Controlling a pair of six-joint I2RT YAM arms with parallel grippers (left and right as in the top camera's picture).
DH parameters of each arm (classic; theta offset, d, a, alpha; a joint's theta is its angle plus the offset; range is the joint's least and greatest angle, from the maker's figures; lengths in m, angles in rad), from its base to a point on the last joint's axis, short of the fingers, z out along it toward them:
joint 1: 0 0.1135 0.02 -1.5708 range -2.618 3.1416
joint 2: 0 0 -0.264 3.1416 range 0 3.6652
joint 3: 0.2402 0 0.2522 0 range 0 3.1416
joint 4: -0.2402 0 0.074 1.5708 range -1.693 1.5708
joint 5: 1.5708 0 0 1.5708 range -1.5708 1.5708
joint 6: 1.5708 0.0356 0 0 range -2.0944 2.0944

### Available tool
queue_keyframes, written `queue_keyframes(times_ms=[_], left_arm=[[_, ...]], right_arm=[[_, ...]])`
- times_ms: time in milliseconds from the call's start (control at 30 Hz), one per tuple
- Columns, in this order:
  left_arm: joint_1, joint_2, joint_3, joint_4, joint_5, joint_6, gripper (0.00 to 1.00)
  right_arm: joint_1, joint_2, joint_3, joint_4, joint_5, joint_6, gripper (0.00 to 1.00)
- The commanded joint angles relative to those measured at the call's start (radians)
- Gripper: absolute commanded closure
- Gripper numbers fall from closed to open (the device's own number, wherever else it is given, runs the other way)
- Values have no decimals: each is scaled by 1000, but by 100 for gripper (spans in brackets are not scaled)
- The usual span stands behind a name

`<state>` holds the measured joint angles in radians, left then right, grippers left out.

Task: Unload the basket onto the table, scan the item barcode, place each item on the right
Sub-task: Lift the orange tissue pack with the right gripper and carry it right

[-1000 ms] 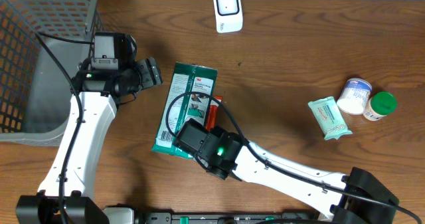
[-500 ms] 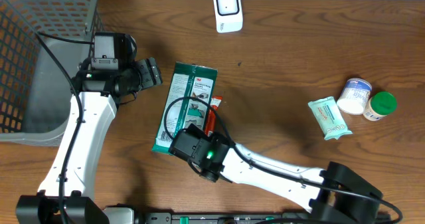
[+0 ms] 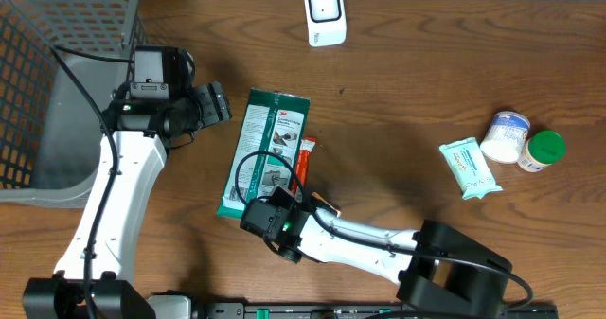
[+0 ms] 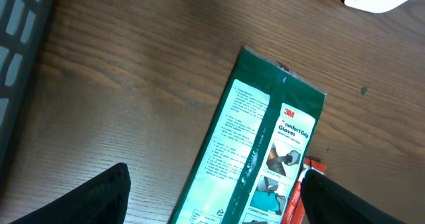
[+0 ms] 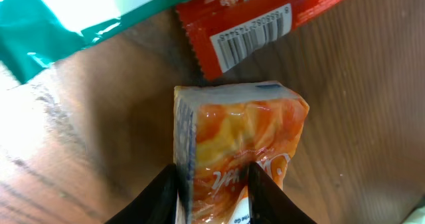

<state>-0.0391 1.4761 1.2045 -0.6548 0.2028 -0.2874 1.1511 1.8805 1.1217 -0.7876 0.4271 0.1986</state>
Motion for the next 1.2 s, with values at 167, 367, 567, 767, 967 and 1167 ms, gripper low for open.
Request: queue_keyframes(times_ms=[167, 367, 567, 767, 967, 1167], left_arm=[[5, -6, 22, -4, -13, 6, 17], [5, -6, 22, -4, -13, 6, 17], [5, -6, 22, -4, -13, 6, 17], [5, -6, 22, -4, -13, 6, 17], [5, -6, 22, -4, -13, 6, 17], [5, -6, 22, -4, -13, 6, 17]], right_arm=[[1, 35, -7, 3, 20, 18, 67], [-2, 34, -7, 3, 5, 18, 97], [-64, -34, 23, -53, -45, 5, 99], [-256, -226, 47, -50, -373, -124, 98], [-526, -394, 47, -48, -741, -152, 99], [-699, -461, 47, -88, -872, -151, 99]])
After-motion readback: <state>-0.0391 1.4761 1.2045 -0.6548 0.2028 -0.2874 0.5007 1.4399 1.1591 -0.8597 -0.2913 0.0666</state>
